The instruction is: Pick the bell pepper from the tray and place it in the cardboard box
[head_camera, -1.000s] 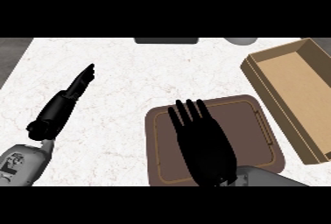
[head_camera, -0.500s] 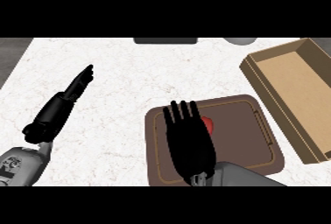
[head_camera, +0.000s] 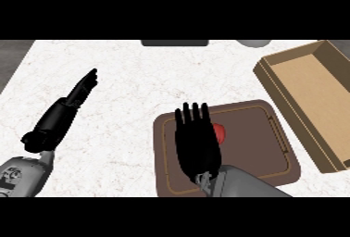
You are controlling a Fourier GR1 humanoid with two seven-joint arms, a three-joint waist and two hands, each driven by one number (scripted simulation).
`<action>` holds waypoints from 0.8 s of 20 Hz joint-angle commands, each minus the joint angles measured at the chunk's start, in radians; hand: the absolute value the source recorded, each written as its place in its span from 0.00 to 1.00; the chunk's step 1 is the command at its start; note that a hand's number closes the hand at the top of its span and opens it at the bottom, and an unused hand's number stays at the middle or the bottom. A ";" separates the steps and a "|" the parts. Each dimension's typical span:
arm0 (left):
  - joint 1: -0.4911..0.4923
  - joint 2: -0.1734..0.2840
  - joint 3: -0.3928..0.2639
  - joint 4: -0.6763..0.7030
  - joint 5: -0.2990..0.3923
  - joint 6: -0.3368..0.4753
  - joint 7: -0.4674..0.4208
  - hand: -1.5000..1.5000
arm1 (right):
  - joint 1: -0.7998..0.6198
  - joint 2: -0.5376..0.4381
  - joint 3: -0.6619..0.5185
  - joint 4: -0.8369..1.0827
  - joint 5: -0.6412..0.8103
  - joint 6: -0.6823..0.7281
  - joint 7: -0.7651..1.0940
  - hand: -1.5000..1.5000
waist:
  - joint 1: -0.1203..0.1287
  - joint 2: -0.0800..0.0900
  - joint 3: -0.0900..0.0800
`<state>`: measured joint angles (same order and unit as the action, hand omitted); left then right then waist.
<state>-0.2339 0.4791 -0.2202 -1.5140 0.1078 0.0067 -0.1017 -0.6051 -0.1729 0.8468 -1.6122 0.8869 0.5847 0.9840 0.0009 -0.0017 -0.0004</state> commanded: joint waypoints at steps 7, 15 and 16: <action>0.076 -0.008 0.040 -0.088 -0.044 -0.047 0.012 0.50 | 0.043 0.045 -0.076 0.079 0.149 0.058 -0.003 0.00 | 0.005 0.000 0.000; -0.008 -0.088 0.082 -0.012 -0.103 -0.079 0.054 0.50 | 0.090 0.138 -0.126 0.226 0.253 -0.006 -0.126 0.00 | 0.002 0.002 0.000; -0.031 -0.095 0.100 -0.009 -0.096 -0.088 0.050 0.50 | 0.085 0.084 -0.162 0.219 0.267 -0.029 -0.174 0.00 | 0.001 0.002 0.000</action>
<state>-0.2486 0.4025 -0.1499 -1.5267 0.0267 -0.0597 -0.0589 -0.5227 -0.0929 0.7291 -1.4293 1.1110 0.5757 0.8481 0.0022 0.0000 0.0000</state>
